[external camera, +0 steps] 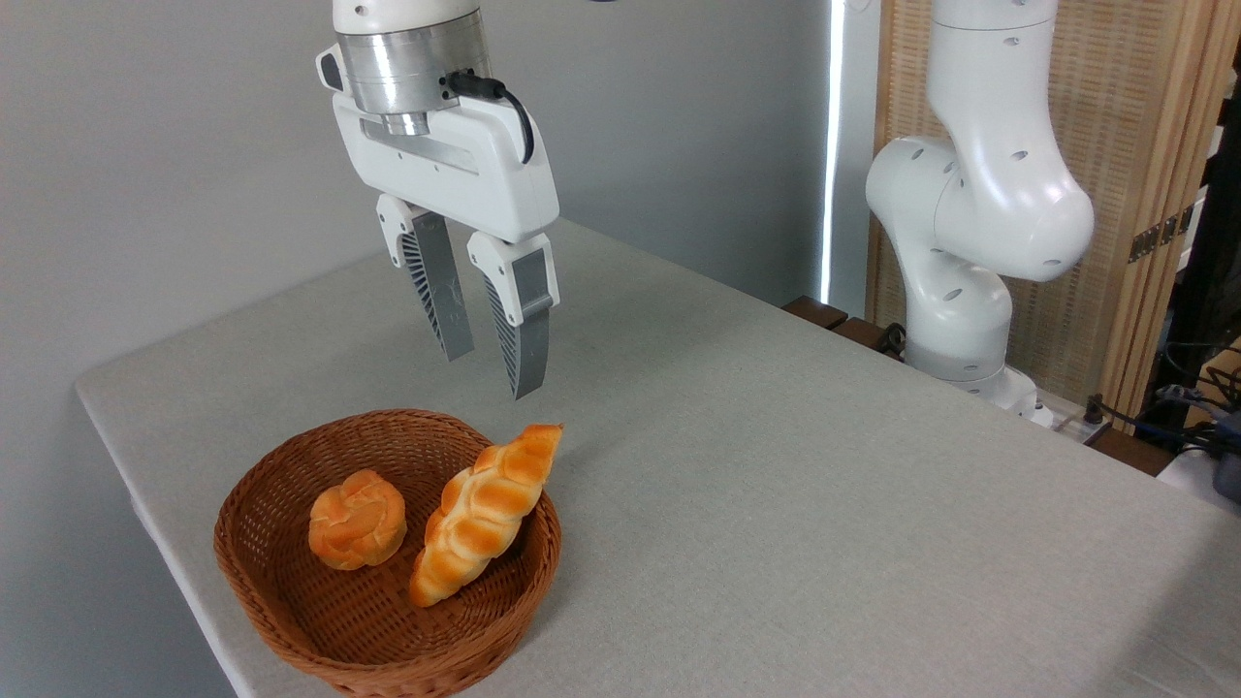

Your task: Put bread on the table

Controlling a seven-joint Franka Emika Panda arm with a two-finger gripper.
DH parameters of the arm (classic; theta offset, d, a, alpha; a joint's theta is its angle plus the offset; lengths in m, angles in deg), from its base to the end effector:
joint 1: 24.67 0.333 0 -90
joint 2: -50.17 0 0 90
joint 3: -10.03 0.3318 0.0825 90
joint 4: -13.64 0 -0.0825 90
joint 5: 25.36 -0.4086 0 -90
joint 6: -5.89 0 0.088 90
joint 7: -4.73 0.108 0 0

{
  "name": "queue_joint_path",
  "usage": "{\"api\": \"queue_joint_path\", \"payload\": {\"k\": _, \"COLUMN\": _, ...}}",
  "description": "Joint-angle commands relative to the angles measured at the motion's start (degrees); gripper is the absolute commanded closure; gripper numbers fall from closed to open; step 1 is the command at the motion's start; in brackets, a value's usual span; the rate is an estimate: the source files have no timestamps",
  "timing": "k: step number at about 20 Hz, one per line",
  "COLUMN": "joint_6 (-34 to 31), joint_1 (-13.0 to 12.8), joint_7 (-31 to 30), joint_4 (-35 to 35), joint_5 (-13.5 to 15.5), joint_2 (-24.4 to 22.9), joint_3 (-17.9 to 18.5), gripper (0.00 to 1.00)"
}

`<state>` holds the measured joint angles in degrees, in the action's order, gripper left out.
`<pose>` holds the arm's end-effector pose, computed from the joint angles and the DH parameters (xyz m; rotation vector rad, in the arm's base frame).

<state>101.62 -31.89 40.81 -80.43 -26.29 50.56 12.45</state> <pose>0.5870 -0.0478 0.6087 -2.9225 1.0916 -0.0264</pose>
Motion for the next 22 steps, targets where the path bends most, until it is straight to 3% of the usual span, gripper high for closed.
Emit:
{"api": "queue_joint_path", "payload": {"k": 1, "joint_6": 0.0, "joint_1": -0.2, "joint_7": 1.4, "joint_4": 0.4, "joint_5": 0.7, "joint_2": -0.2, "joint_3": 0.7, "gripper": 0.00}}
{"api": "queue_joint_path", "payload": {"k": 22, "joint_6": 0.3, "joint_1": -0.2, "joint_7": 1.4, "joint_4": -0.5, "joint_5": 0.5, "joint_2": -0.5, "joint_3": 0.6, "gripper": 0.00}}
